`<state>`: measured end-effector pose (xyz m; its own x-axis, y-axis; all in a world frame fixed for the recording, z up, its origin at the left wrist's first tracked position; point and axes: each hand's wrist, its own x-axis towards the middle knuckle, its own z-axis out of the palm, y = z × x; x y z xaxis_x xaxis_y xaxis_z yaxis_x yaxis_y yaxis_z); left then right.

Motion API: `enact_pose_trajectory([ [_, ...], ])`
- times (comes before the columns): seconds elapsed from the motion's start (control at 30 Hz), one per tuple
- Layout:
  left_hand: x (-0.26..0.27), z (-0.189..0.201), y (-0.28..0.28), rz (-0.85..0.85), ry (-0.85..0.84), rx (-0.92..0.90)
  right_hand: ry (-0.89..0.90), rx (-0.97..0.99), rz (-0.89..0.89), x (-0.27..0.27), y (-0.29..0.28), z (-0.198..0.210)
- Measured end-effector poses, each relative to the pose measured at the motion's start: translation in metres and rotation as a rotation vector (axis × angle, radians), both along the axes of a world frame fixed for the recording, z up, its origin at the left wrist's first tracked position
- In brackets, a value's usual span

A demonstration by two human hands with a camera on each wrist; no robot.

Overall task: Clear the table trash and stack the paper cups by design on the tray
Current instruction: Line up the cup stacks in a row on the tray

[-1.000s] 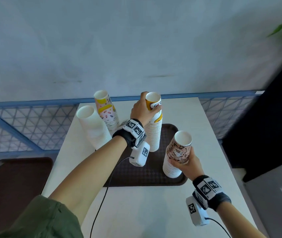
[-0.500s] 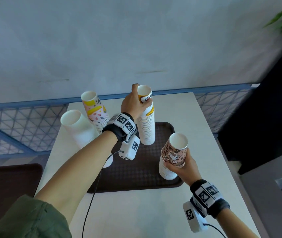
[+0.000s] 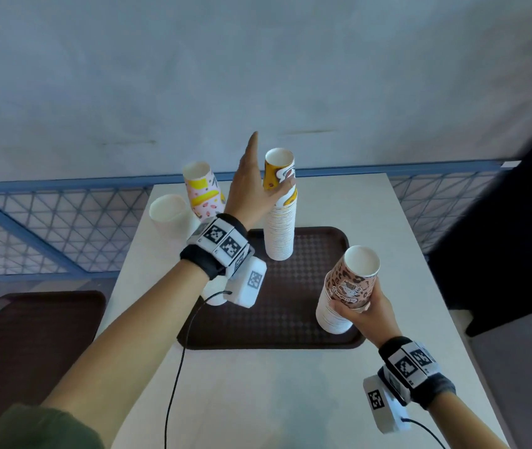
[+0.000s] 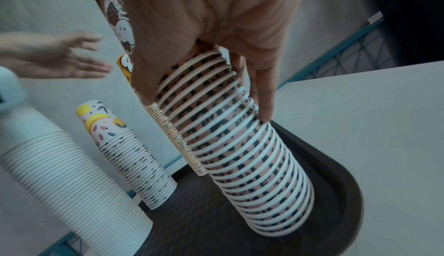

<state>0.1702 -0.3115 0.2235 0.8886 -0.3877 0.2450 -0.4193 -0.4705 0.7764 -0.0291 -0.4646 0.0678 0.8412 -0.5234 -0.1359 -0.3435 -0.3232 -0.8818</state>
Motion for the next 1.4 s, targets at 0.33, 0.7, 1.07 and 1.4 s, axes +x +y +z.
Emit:
enact_pose_trajectory([
  [0.33, -0.015, 0.031, 0.135, 0.151, -0.179, 0.22, 0.026, -0.029, -0.015, -0.001, 0.003, 0.001],
  [0.7, -0.018, -0.032, 0.16, 0.135, 0.268, 0.016, 0.054, 0.015, -0.007, -0.009, 0.014, 0.006],
  [1.07, -0.024, -0.039, 0.071, -0.085, 0.175, 0.032, 0.03, 0.072, -0.012, -0.011, 0.016, 0.008],
  [1.4, -0.021, -0.05, -0.03, -0.177, 0.219, -0.099, -0.004, 0.111, -0.011, -0.011, 0.014, 0.001],
])
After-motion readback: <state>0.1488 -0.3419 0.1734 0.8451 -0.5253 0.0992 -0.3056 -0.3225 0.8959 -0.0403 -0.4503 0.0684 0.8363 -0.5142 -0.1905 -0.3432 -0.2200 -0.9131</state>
